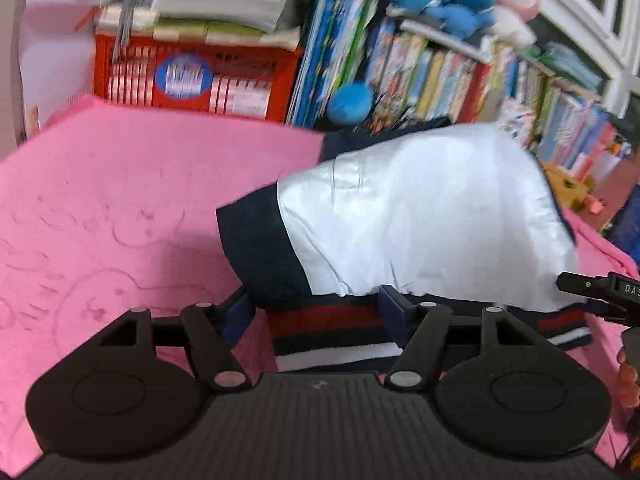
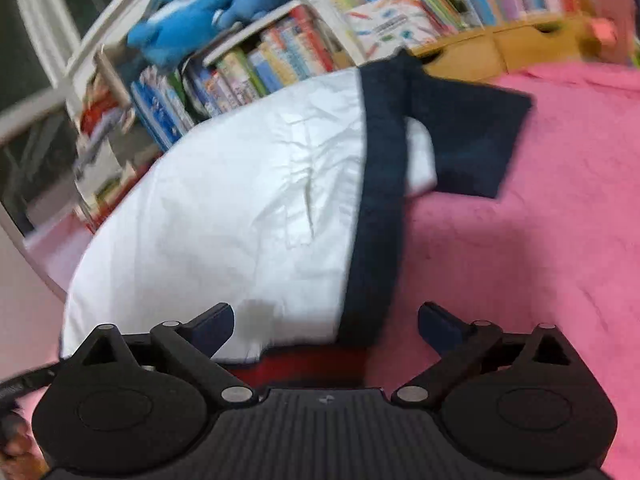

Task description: Fold clothes

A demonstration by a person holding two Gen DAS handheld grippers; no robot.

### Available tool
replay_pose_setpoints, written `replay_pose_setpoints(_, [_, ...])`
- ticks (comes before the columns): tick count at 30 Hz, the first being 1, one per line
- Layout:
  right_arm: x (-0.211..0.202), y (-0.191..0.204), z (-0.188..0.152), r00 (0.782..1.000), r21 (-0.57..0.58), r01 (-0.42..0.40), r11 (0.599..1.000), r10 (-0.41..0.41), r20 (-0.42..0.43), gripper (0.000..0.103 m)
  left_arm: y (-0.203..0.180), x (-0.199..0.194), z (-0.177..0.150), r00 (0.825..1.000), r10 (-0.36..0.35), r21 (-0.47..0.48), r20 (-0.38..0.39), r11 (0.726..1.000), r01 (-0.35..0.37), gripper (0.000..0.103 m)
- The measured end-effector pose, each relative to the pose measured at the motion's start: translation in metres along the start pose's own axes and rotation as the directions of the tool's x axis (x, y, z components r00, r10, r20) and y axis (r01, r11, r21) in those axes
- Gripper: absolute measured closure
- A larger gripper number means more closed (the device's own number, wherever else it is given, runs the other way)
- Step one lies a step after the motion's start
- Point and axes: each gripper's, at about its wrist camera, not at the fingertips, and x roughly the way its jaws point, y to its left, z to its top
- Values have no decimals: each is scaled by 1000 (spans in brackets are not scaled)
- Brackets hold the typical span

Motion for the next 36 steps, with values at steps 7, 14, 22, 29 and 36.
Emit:
replay_pose_setpoints(7, [-49, -17, -9, 987, 164, -157, 974, 152, 42, 86, 7, -19, 0, 994, -93, -57, 64, 994, 97, 80])
replay_pose_setpoints(14, [-151, -15, -34, 967, 152, -225, 962, 201, 156, 87, -4, -90, -8, 947, -304, 7, 108, 952, 305, 81])
replay_pose_setpoints(22, [-228, -11, -94, 987, 53, -126, 991, 119, 109, 87, -13, -131, -53, 908, -415, 141, -65, 897, 420, 79])
replay_pose_setpoints(29, [-206, -20, -140, 995, 36, 69, 997, -66, -77, 80, -22, -124, -98, 929, -286, 297, -237, 889, 349, 70])
replay_pose_setpoints(36, [-227, -13, -130, 960, -133, 246, 960, -260, -104, 34, 4, -154, -89, 954, -216, 388, -205, 878, 282, 49])
